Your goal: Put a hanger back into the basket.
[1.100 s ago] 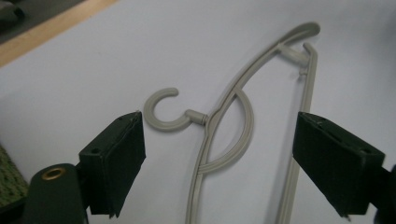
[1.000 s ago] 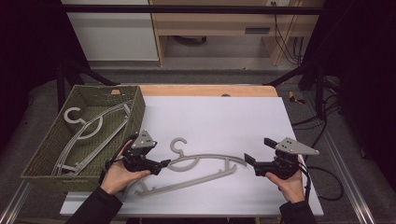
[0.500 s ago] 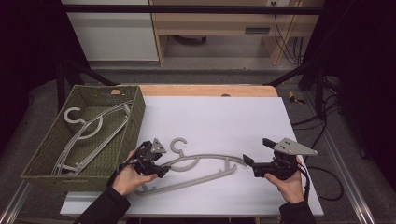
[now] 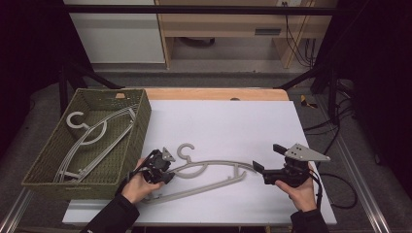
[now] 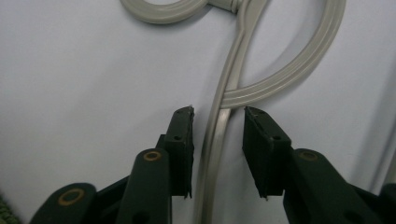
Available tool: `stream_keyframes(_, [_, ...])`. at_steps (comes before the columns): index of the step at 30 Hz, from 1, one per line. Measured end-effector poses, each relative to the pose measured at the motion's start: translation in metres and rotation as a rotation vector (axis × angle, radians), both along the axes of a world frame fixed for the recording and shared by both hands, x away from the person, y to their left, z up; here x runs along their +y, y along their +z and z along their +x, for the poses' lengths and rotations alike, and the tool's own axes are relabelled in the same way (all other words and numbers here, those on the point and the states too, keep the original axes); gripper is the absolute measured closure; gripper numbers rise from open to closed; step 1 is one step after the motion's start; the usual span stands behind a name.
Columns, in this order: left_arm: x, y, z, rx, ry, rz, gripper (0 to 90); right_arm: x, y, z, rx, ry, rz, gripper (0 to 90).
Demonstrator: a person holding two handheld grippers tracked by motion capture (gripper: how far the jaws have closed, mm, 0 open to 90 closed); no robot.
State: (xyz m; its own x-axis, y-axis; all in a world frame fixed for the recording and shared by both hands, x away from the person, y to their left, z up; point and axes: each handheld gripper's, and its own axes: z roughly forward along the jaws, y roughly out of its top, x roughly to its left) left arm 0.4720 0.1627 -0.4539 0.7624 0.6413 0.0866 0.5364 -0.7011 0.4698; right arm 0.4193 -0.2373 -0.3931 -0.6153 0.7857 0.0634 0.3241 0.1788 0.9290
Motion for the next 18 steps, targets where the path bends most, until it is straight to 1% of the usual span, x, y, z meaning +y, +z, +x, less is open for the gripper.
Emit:
stream_keyframes(1, [0.0, -0.0002, 0.0, 0.001, 0.003, -0.003, 65.1, 0.0004, -0.0002, 0.0001, 0.002, -0.004, 0.002, 4.8])
stream_keyframes(2, [0.0006, 0.0, 0.0006, 0.012, 0.005, -0.007, 66.0, 0.0007, -0.0002, -0.0001, 0.004, -0.003, 0.003, 4.8])
stream_keyframes(3, [0.0006, -0.0001, 0.0009, 0.02, 0.019, -0.015, 67.8, 0.001, -0.0005, 0.0001, 0.002, -0.003, 0.002, 4.8])
stream_keyframes(5, [0.0011, 0.0003, 0.0016, 0.03, 0.028, -0.012, 68.3, 0.0011, -0.0005, 0.0002, 0.003, -0.002, 0.002, 4.8])
stream_keyframes(7, [0.0008, 0.0002, 0.0015, 0.04, 0.041, -0.022, 69.8, 0.0009, -0.0006, 0.0002, 0.007, -0.004, 0.002, 4.8])
stream_keyframes(9, [0.0005, 0.0006, 0.0012, 0.053, 0.034, -0.024, 74.7, 0.0005, -0.0007, 0.0002, 0.008, -0.004, 0.003, 4.8])
stream_keyframes(11, [-0.0005, 0.0006, 0.0, 0.044, 0.035, -0.014, 74.9, 0.0002, -0.0006, 0.0002, 0.006, -0.005, 0.003, 4.8])
stream_keyframes(15, [-0.0013, 0.0012, -0.0025, 0.052, 0.026, -0.006, 76.6, 0.0003, -0.0002, 0.0, 0.002, -0.002, 0.003, 4.8])
stream_keyframes(16, [-0.0015, 0.0015, -0.0033, 0.056, 0.026, -0.005, 77.1, 0.0002, -0.0003, 0.0, 0.002, -0.002, 0.003, 4.8])
stream_keyframes(17, [-0.0015, 0.0021, -0.0042, 0.068, 0.018, -0.003, 78.0, 0.0002, -0.0004, 0.0001, 0.003, -0.002, 0.003, 4.8])
stream_keyframes(18, [-0.002, 0.0023, -0.0061, 0.079, 0.019, -0.01, 79.2, 0.0002, -0.0004, 0.0, 0.005, -0.004, 0.002, 4.8])
